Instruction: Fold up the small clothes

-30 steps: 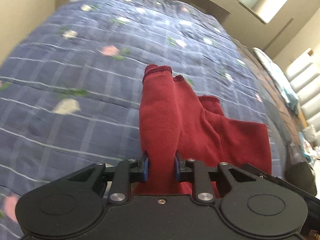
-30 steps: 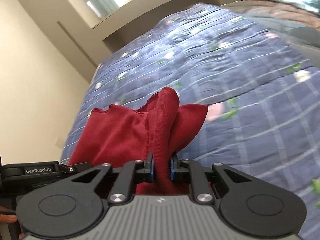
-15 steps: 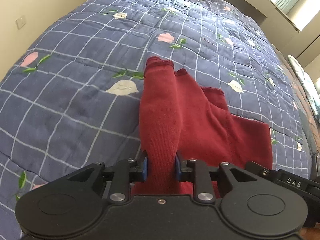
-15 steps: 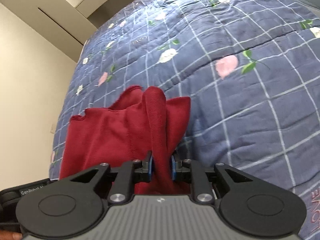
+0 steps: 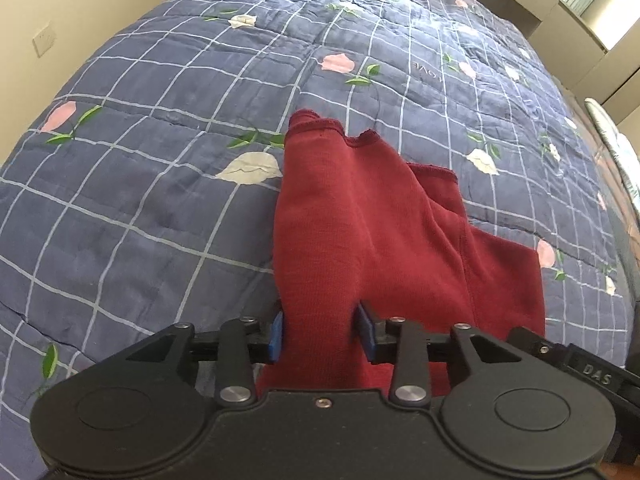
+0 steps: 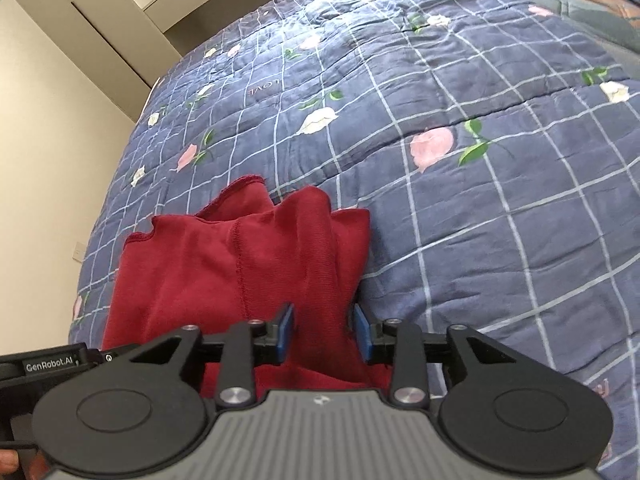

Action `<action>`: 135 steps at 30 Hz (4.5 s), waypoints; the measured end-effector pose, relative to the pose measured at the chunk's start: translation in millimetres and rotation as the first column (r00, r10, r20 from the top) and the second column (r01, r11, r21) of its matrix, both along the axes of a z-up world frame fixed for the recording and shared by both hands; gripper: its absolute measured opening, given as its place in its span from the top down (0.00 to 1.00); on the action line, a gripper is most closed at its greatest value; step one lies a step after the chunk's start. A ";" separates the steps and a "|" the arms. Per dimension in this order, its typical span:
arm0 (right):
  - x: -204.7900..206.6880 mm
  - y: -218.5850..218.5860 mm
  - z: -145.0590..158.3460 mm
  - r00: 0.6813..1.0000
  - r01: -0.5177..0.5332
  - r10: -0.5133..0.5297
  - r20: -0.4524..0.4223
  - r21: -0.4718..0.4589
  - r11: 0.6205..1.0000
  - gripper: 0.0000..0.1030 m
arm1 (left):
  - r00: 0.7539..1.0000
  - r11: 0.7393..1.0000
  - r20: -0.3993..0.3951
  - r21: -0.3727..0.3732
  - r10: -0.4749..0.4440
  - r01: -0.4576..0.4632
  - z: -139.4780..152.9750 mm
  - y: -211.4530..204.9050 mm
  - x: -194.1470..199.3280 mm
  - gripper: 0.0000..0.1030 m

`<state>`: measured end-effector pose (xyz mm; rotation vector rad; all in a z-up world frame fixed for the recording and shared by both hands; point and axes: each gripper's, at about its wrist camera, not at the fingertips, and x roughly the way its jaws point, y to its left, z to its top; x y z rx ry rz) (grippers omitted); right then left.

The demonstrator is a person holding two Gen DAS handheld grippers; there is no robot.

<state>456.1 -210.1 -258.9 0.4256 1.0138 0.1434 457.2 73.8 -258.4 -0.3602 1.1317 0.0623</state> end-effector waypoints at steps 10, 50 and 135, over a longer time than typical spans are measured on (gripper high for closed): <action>-30.1 -11.3 23.8 0.997 0.004 0.000 0.081 -0.051 0.999 0.15 | 1.000 0.994 0.004 0.106 -0.005 0.005 12.0 -8.1 -5.2 0.18; -379.4 -67.5 250.2 0.870 -0.204 0.289 0.401 -0.240 0.949 0.00 | 0.940 0.950 0.342 0.300 -0.020 -0.090 237.8 -74.0 -420.8 0.01; -370.8 -71.8 231.4 0.907 -0.249 0.295 0.301 -0.184 0.951 0.00 | 0.959 0.951 0.280 0.303 -0.034 -0.055 226.9 -91.8 -421.7 0.01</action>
